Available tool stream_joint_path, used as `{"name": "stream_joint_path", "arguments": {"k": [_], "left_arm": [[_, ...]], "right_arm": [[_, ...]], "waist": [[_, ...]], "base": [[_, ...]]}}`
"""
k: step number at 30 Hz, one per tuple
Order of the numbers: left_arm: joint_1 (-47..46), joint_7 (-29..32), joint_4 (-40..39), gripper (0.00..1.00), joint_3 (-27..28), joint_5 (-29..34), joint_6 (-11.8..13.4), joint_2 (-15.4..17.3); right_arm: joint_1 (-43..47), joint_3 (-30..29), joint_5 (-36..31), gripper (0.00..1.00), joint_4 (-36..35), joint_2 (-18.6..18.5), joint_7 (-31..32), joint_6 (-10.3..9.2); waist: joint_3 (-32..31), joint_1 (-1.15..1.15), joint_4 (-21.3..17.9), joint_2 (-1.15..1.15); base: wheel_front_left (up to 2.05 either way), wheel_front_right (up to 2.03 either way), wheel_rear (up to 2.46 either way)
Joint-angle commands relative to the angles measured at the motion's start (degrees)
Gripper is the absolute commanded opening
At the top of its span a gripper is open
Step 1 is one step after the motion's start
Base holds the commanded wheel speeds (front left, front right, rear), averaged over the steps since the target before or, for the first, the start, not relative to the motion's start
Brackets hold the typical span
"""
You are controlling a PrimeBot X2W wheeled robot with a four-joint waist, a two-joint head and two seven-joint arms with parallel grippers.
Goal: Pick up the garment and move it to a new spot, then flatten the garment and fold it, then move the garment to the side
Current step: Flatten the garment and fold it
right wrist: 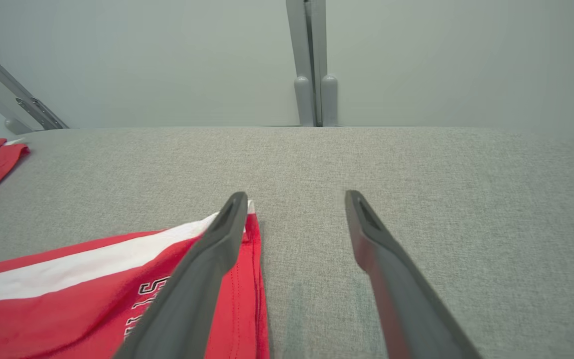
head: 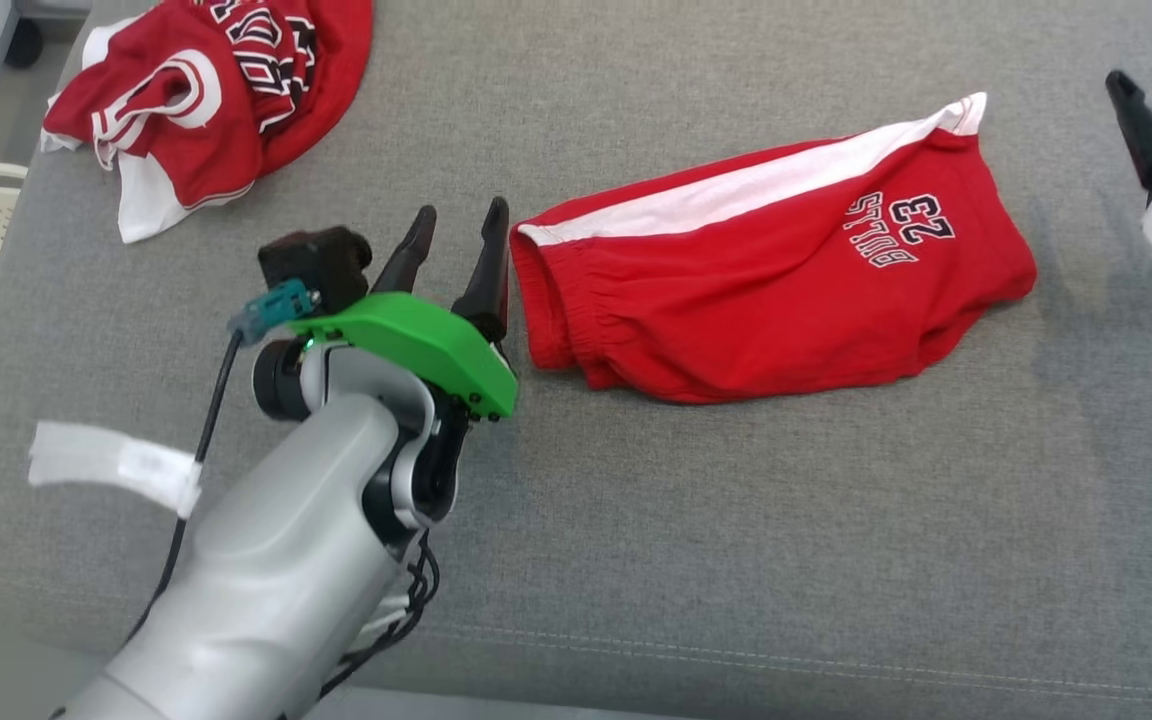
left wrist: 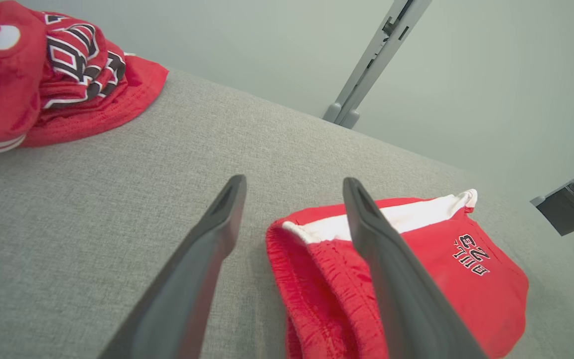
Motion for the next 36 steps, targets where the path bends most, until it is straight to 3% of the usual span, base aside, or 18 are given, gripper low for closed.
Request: {"name": "stream_joint_path", "arguments": {"k": [1,15,34,35,36], "left_arm": [[1.7,-0.3,-1.9,1.00,1.8,2.5,0.8,0.8],[20.2,-0.3,-17.7,1.00,14.5,13.2,3.8,0.5],[23.6,-0.2,-20.0,1.00,16.4,15.3,3.5,0.6],[23.6,-0.1,-20.0,1.00,16.3,15.3,3.5,0.6],[23.5,-0.1,-20.0,1.00,16.3,15.4,3.5,0.6]], "right_arm": [[2.0,-0.2,-0.2,1.00,0.4,0.5,-1.9,-0.02],[12.4,-1.8,2.6,1.00,4.3,6.4,-9.9,-0.02],[11.6,-5.6,9.8,1.00,14.4,13.8,-11.1,-0.02],[11.6,-5.5,9.8,0.78,14.7,14.1,-11.4,-0.02],[11.4,-5.3,9.8,0.45,15.1,14.4,-11.7,-0.02]], "waist": [[-1.0,0.00,-0.6,0.00],[-1.1,0.00,2.3,0.00],[0.3,0.00,5.9,0.00],[0.4,0.00,6.0,0.00],[0.4,0.00,6.1,0.00]], "base": [[0.00,0.00,0.00],[0.00,0.00,0.00],[0.00,0.00,0.00],[0.00,0.00,0.00],[0.00,0.00,0.00]]}}
